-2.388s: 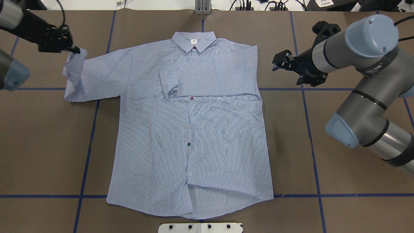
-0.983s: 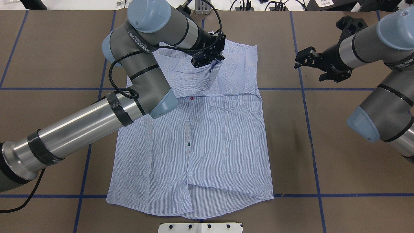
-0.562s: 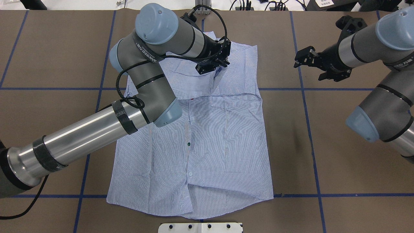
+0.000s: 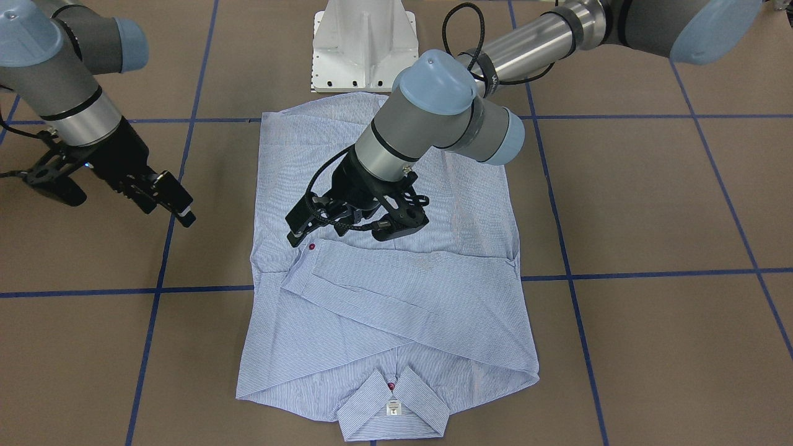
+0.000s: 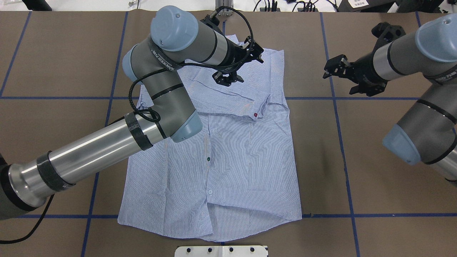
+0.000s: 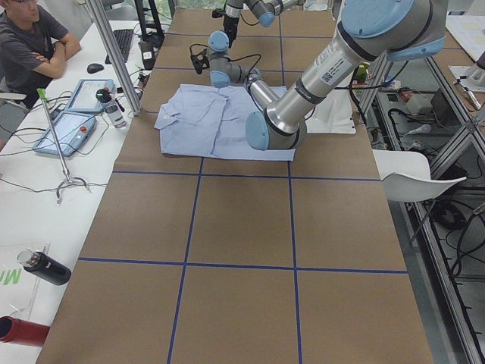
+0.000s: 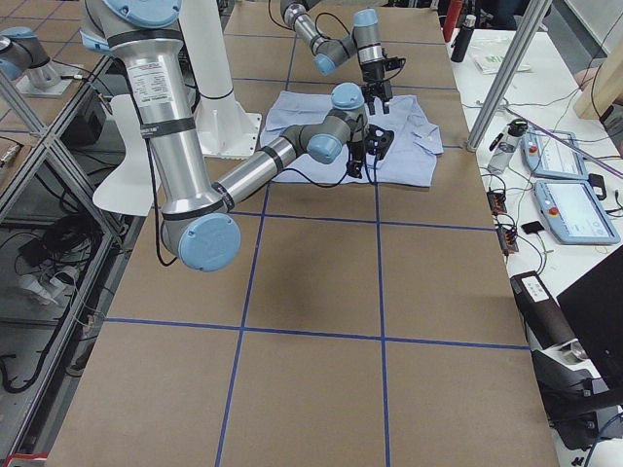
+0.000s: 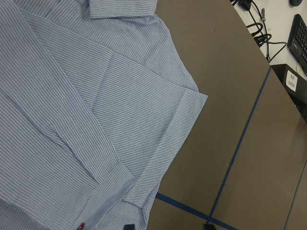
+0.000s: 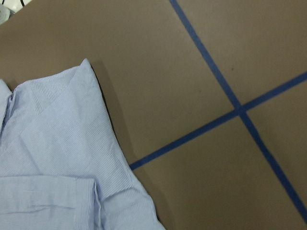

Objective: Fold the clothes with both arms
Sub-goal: 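Fold the sleeve with the left gripper across the shirt toward the collar, then release the sleeve with the left gripper while the right gripper moves to the hem, then move the left gripper down to the hem corner nearest the robot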

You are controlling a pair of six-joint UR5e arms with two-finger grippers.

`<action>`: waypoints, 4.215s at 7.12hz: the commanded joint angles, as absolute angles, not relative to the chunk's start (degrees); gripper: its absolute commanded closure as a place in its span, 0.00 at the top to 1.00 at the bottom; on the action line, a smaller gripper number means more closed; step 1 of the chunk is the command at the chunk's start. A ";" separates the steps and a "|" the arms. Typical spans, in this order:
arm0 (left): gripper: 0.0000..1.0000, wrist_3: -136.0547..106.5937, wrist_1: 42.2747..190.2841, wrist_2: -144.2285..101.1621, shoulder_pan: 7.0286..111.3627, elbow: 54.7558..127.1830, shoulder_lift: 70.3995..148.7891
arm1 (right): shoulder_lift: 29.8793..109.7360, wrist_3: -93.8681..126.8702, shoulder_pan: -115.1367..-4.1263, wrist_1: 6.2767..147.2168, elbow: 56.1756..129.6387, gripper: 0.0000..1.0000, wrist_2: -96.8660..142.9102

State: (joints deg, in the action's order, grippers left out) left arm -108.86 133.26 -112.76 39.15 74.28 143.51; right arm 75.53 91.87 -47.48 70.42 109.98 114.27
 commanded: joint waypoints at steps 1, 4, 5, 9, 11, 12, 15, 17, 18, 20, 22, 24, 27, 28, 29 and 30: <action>0.98 -105.24 132.98 -112.94 39.64 87.98 130.78 | 77.77 104.80 -36.45 70.92 115.90 1.00 107.97; 0.98 -99.58 132.89 -112.85 40.25 94.83 122.00 | 86.47 118.85 -12.99 71.10 123.39 0.98 87.17; 0.98 -99.58 132.89 -112.76 40.34 94.83 121.99 | 86.48 127.44 -7.26 71.10 123.40 0.98 80.92; 0.98 -99.49 132.89 -112.59 40.34 94.83 121.03 | 87.72 134.56 -0.79 71.10 120.94 0.88 74.18; 0.98 -99.58 132.89 -112.59 40.34 94.83 121.03 | 87.98 134.47 -0.44 71.19 120.67 0.87 74.27; 0.98 -99.58 132.89 -112.59 40.34 94.83 121.03 | 88.07 134.56 -0.35 71.19 120.67 0.86 74.27; 0.98 -99.58 132.89 -112.59 40.34 94.83 121.03 | 88.24 134.47 -0.35 71.19 119.53 0.82 74.35; 0.98 -99.58 132.89 -112.59 40.34 94.75 121.03 | 88.33 134.47 -0.35 71.19 119.71 0.77 74.36; 0.98 -99.67 132.98 -112.67 40.34 94.83 121.03 | 88.33 134.56 -0.35 71.19 119.71 0.67 74.36; 0.98 -99.75 132.98 -112.67 40.34 94.83 121.03 | 88.33 134.56 -0.35 71.19 119.71 0.49 74.36; 0.98 -99.76 132.98 -112.67 40.34 94.83 121.03 | 88.77 134.56 -0.35 71.19 119.97 0.18 74.36; 0.98 -99.93 132.98 -112.59 40.34 94.83 121.03 | 88.77 134.56 -0.18 71.28 120.15 0.00 74.36; 0.98 -99.76 132.98 -112.41 40.52 99.72 114.83 | 89.12 134.21 -0.18 71.45 121.90 0.00 74.62; 0.98 -99.76 132.89 -112.41 40.52 101.50 113.22 | 89.64 134.03 -0.09 71.46 121.99 0.00 74.71; 0.98 -99.84 132.89 -112.24 40.43 101.77 111.38 | 89.65 133.77 -0.09 71.46 122.86 0.00 74.88; 0.98 -99.76 132.89 -109.45 39.56 105.52 105.44 | 90.52 133.68 -0.17 71.54 124.52 0.00 75.49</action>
